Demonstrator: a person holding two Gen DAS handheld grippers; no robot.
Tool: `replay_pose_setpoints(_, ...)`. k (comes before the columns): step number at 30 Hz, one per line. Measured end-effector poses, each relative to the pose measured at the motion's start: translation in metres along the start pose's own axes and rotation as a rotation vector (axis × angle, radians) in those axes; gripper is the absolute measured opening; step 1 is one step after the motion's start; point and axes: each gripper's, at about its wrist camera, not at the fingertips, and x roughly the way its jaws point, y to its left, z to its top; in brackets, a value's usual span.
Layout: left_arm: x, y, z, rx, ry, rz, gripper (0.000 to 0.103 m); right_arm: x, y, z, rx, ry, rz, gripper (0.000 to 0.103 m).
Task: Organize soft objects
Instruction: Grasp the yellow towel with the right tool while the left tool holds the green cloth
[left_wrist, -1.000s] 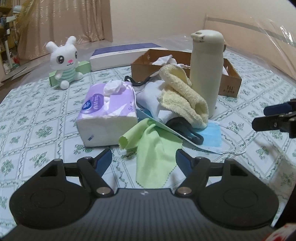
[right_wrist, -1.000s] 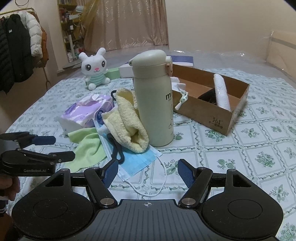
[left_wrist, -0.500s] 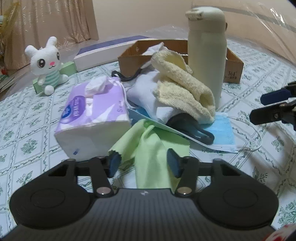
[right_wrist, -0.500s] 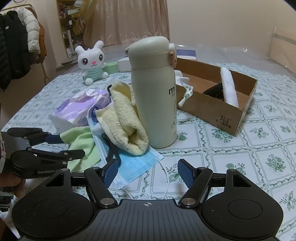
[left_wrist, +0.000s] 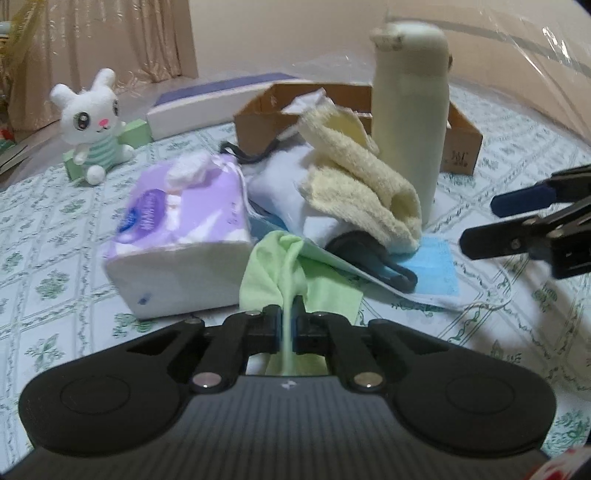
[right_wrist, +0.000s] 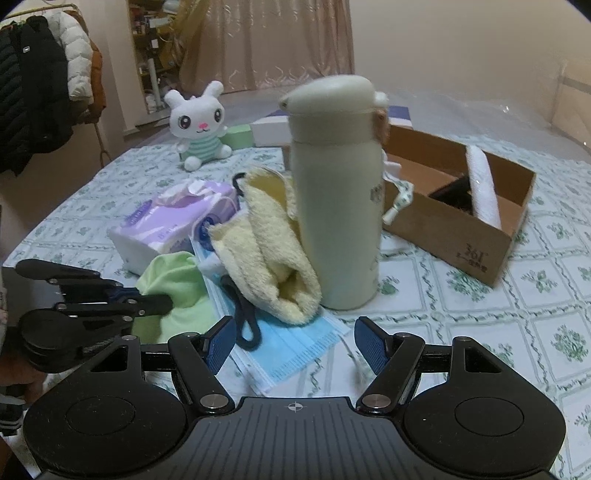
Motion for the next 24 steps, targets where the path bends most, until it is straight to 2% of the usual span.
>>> replay_pose_setpoints(9,-0.042,0.023,0.009,-0.097,-0.081,0.015,0.004,0.019,0.03,0.018,-0.075,-0.05,0.029,0.069)
replay_pose_setpoints(18,-0.046,0.035,0.012,-0.128,-0.109,0.009,0.004,0.051,0.047,0.024,-0.107,-0.056,-0.092,0.061)
replay_pose_setpoints(24,-0.04,0.039,0.01,-0.138,-0.111,-0.01,0.004,0.063,0.05,0.022,-0.109,-0.064,-0.133,0.06)
